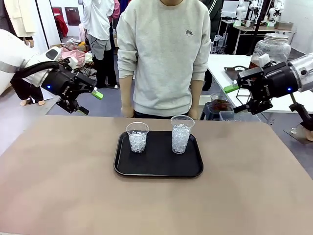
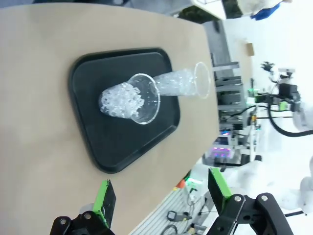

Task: Pour the drink into the iced cup.
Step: Pick up the iced cup indicated by the human and present it to them.

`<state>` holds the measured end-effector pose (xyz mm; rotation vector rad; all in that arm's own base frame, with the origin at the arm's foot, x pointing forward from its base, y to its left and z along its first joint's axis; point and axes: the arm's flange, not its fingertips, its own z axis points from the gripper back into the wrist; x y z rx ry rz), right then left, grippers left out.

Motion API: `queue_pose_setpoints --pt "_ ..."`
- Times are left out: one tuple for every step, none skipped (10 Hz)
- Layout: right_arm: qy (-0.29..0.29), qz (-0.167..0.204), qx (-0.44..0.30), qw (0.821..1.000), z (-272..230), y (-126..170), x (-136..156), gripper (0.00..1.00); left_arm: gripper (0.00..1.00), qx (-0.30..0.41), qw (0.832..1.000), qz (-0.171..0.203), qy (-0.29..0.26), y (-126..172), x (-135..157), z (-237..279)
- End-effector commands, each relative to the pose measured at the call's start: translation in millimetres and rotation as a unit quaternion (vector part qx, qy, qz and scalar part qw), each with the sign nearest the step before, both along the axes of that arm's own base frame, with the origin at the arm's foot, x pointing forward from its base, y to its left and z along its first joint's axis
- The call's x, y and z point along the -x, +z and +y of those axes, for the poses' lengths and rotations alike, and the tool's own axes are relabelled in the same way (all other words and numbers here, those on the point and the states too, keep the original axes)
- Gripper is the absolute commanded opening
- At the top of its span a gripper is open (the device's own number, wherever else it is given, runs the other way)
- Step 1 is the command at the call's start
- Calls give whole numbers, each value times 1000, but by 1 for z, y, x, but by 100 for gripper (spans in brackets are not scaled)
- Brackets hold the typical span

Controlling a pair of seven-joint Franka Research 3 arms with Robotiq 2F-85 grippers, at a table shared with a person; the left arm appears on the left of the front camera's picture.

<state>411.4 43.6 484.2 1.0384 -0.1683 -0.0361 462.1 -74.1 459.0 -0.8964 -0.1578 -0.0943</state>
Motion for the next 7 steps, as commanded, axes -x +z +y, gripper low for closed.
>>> queue_pose_setpoints --pt "-17 -7 -47 999 -2 -12 -11 100 100 58 998 5 -4 -9 -8 8" --pt "-24 -6 -61 998 -7 -21 -14 100 100 84 996 9 1 -16 -11 11" --pt "-28 1 -74 997 -10 -31 -18 100 100 108 994 12 9 -24 -16 14" --pt "-30 -4 -86 996 -13 -39 -21 100 100 129 992 11 11 -30 -21 16" --pt "-26 -13 -98 995 -16 -46 -25 100 100 151 988 6 14 -35 -25 18" --pt "-28 -13 -104 994 -18 -52 -29 100 100 165 986 -1 14 -39 -29 17" --pt "-28 -14 -114 993 -20 -56 -33 100 100 174 985 -1 13 -42 -32 16"
